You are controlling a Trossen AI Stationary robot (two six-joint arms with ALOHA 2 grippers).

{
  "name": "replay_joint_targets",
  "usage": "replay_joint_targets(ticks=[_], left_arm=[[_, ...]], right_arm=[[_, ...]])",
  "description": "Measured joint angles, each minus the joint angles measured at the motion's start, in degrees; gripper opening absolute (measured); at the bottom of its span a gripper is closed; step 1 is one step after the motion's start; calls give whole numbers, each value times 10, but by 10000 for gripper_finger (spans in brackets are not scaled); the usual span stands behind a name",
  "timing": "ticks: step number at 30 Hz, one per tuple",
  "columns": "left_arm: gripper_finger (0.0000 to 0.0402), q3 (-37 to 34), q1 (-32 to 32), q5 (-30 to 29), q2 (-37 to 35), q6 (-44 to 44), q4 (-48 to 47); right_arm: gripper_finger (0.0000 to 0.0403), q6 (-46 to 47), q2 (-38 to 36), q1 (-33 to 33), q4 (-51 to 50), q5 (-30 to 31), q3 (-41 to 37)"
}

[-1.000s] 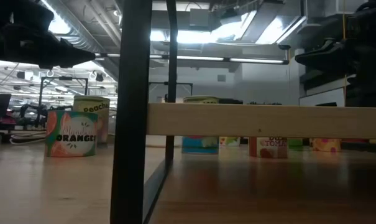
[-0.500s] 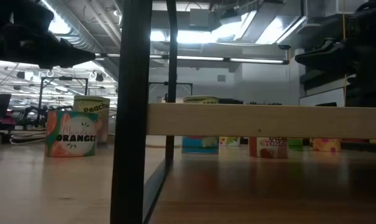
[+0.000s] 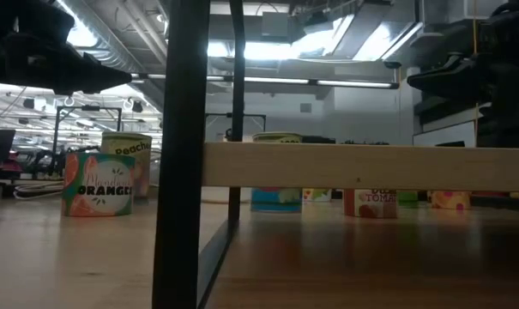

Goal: Pick and place cans onto a shelf

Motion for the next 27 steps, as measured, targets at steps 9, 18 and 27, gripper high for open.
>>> replay_joint_targets(ticks=[9,18,27], left_arm=[[76,0,0,0,0,0,0],[76,0,0,-7,0,-4,18],[107,0,0,-98,0,-92,92]], right_arm=[[73,0,0,0,0,0,0],[73,0,0,0,0,0,0],[73,0,0,0,0,0,0]])
